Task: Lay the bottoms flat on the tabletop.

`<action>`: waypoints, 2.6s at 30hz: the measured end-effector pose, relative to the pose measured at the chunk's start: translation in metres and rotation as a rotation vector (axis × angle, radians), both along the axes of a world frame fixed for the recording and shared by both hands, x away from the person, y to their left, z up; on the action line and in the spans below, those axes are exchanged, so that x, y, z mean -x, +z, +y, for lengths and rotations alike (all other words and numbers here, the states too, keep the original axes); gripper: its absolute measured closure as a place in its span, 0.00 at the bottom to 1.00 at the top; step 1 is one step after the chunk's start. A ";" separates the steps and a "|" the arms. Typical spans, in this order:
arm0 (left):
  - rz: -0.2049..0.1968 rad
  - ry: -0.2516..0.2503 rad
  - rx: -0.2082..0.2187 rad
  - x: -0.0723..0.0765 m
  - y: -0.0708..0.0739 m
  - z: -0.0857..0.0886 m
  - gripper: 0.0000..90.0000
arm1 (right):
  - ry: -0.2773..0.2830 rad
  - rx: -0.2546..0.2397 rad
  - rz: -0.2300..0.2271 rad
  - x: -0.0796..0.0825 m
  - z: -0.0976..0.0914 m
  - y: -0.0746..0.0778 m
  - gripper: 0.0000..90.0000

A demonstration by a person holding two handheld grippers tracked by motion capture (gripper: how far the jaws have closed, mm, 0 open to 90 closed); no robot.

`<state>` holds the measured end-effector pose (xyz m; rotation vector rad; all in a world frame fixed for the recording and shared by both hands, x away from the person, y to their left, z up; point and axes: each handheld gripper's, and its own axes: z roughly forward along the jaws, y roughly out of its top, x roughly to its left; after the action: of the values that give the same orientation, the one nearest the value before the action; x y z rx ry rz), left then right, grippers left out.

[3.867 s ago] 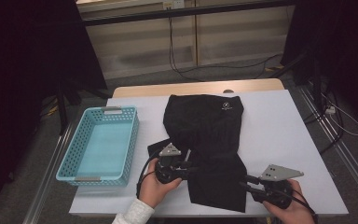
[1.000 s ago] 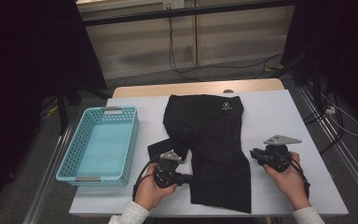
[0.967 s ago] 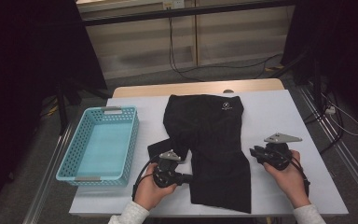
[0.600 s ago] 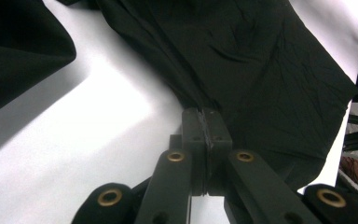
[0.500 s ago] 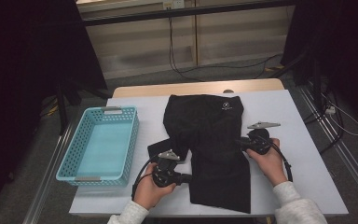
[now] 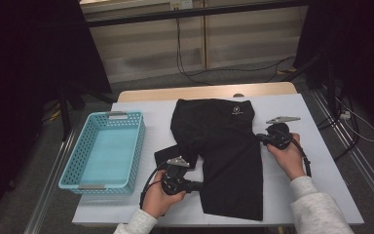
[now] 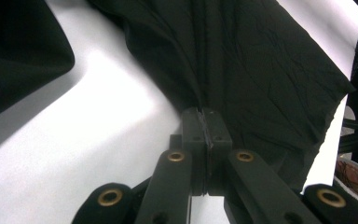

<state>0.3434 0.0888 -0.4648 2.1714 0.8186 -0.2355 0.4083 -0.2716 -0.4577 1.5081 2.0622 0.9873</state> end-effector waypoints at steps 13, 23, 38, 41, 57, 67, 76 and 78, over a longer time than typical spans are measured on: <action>0.034 -0.041 0.017 0.003 -0.001 -0.003 0.99 | -0.002 -0.027 0.036 0.041 0.002 -0.003 0.65; 0.022 -0.034 0.013 0.004 0.000 -0.004 0.99 | 0.047 -0.069 0.039 0.076 0.008 0.001 0.59; 0.021 -0.054 0.040 0.010 0.007 -0.010 1.00 | 0.098 -0.053 0.065 0.096 0.003 -0.002 1.00; 0.019 -0.073 0.047 0.014 0.008 -0.015 1.00 | 0.087 -0.071 0.078 0.102 -0.006 0.000 1.00; 0.000 -0.121 0.035 0.020 0.002 -0.028 0.90 | 0.021 -0.068 0.024 0.093 -0.013 0.001 0.69; -0.185 0.032 0.015 -0.005 0.020 0.006 0.42 | -0.043 -0.093 -0.001 0.051 -0.014 0.001 0.66; -0.285 0.129 -0.044 -0.021 0.027 0.030 0.29 | -0.056 -0.088 -0.010 0.017 -0.008 0.002 0.67; -0.285 0.140 -0.049 -0.023 0.026 0.033 0.29 | -0.049 -0.056 0.008 0.010 -0.004 -0.002 0.69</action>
<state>0.3665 0.1220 -0.4388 2.1179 0.8136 0.1630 0.3985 -0.2759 -0.4600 1.5855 2.0083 1.0293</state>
